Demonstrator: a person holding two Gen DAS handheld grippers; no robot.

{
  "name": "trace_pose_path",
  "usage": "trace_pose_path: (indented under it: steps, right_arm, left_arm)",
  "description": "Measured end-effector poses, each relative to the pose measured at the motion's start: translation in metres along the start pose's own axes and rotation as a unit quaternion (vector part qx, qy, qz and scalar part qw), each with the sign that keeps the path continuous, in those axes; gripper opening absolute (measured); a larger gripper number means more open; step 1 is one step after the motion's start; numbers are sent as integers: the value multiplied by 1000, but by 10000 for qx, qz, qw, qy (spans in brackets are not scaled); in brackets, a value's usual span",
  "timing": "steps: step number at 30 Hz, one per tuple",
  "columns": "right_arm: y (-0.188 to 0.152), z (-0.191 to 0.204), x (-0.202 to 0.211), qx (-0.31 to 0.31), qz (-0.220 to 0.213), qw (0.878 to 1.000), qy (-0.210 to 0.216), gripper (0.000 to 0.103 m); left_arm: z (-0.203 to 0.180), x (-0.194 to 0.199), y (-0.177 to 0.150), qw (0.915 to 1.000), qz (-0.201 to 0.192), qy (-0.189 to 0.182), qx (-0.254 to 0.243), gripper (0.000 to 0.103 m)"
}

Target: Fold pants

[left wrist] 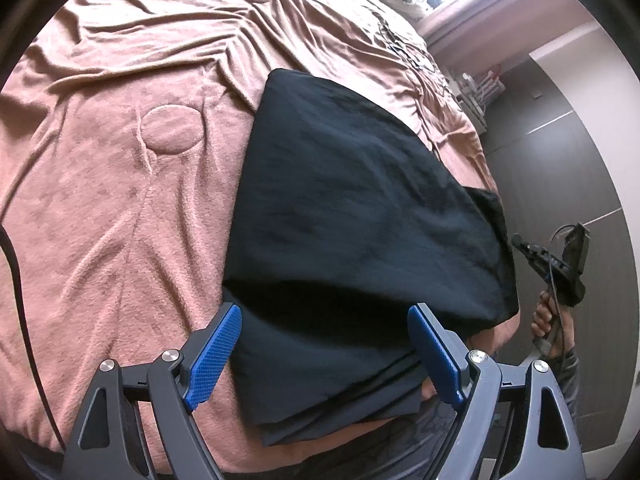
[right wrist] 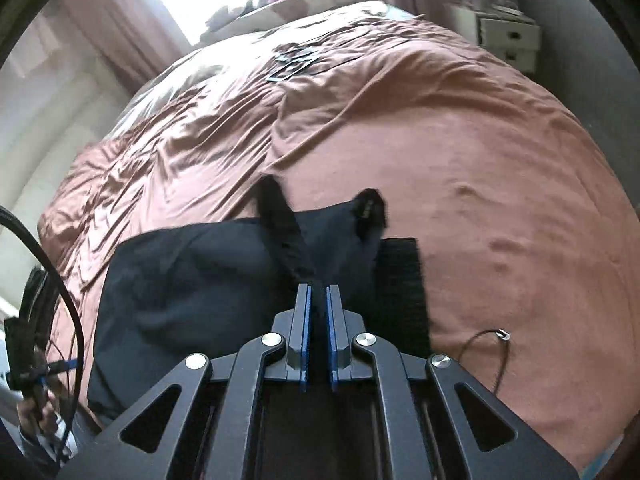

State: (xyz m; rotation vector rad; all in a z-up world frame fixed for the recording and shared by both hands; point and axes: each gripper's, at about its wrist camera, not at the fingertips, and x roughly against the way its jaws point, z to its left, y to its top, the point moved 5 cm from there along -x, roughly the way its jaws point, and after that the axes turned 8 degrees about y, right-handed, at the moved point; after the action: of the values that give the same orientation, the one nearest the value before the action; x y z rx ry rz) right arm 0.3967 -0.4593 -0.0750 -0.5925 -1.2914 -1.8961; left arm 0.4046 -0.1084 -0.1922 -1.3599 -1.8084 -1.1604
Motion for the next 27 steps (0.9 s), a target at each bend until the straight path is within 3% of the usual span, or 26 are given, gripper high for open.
trace_pose_path:
  steps: [3,12,13,14,15,17,20,27]
  right_arm:
    - [-5,-4,15,-64,-127,9999,21,7]
    - [-8,-7,27,-26,88,9997,227,8]
    - [-7,-8,26,-41,112,9997,221,10]
    - [-7,-9,26,-57,116,9996,237,19]
    - [-8,-11,28,-82,111,9995,270,35]
    - [-11,-11,30,-108,82,9995,282,54]
    - [-19,-14,25,-157,224,9987,420,54]
    - [-24,-22,1,-154,625,9975,294,54]
  left_arm:
    - [-3,-2,0,10000,23,-4,-15,87]
    - [-11,-6,-2,10000,59,-22,-70,87]
    - [-11,-6,-2,9999,62,1,-81,87]
    - [-10,-6,-2,9999,59,19,-86,87]
    - [-11,-7,-2,10000,59,23,-75,87]
    - [-8,-7,-1,10000,59,29,-46,87]
    - [-5,-8,-2,10000,77,43,2,87]
    - [-10,-9,-3,9999,103,44,-48,87]
